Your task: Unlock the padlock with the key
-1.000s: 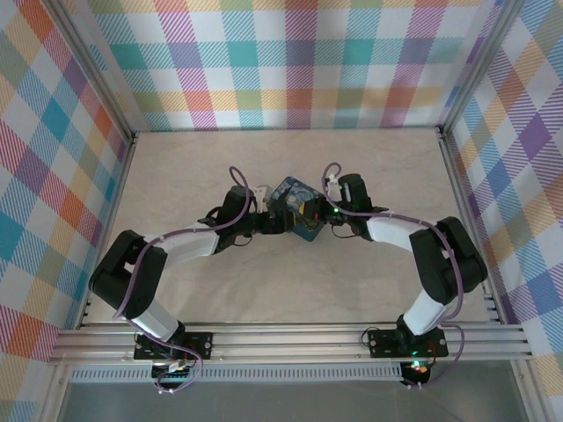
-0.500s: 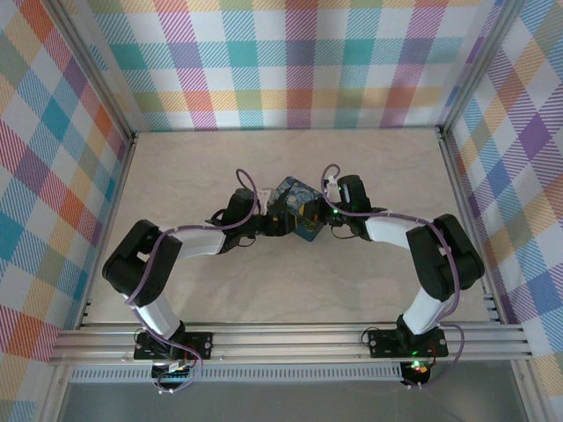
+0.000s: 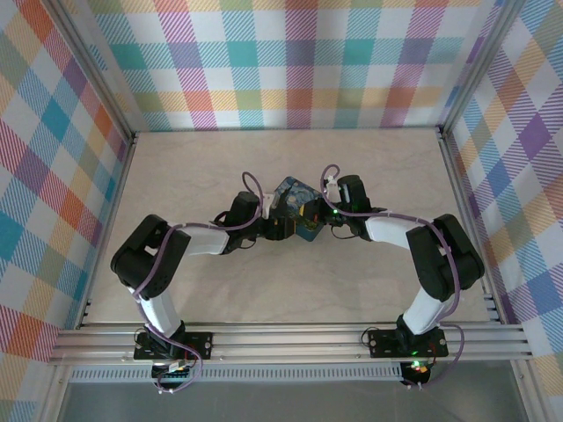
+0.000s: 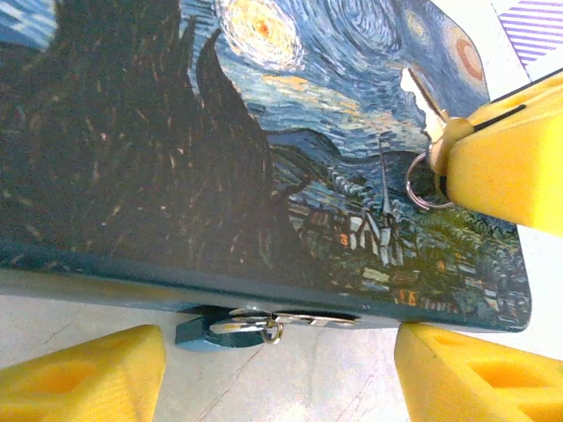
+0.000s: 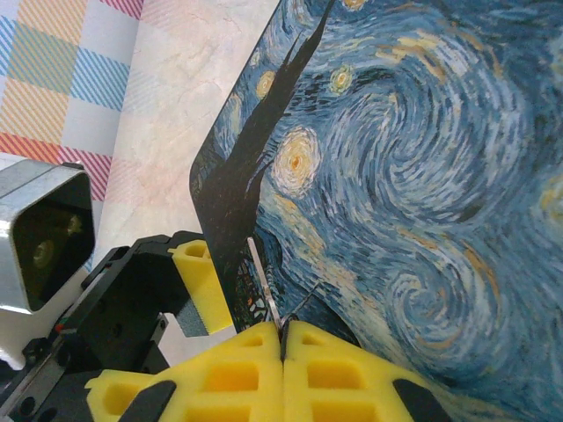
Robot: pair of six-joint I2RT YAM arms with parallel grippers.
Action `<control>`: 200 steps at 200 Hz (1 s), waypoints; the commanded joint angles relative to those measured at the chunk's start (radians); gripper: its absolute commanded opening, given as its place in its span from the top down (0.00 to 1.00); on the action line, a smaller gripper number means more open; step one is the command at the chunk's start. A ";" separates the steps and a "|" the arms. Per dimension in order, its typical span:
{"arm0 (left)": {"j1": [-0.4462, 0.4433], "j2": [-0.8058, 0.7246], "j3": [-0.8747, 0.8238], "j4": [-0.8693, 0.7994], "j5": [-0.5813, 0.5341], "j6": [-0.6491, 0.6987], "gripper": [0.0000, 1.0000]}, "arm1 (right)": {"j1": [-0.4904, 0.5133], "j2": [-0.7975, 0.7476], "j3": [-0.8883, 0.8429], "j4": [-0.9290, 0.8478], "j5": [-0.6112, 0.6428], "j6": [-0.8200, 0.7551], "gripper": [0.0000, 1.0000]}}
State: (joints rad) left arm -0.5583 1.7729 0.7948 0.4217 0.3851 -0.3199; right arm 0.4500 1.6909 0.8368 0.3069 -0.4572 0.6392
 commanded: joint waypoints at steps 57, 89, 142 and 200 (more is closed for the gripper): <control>-0.002 0.051 0.019 0.011 0.000 0.073 0.34 | -0.007 0.007 -0.025 -0.046 0.020 -0.026 1.00; -0.011 0.071 0.034 0.010 0.003 0.073 0.36 | -0.007 0.007 -0.025 -0.046 0.020 -0.026 1.00; -0.015 0.077 0.044 0.005 -0.003 0.082 0.40 | -0.007 0.007 -0.025 -0.046 0.017 -0.024 1.00; -0.031 0.080 0.066 -0.020 -0.003 0.104 0.45 | -0.007 0.008 -0.025 -0.043 0.017 -0.022 1.00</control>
State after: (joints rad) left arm -0.5755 1.8404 0.8307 0.4160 0.3809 -0.2478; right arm 0.4500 1.6909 0.8368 0.3069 -0.4572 0.6388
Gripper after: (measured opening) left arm 0.560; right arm 0.064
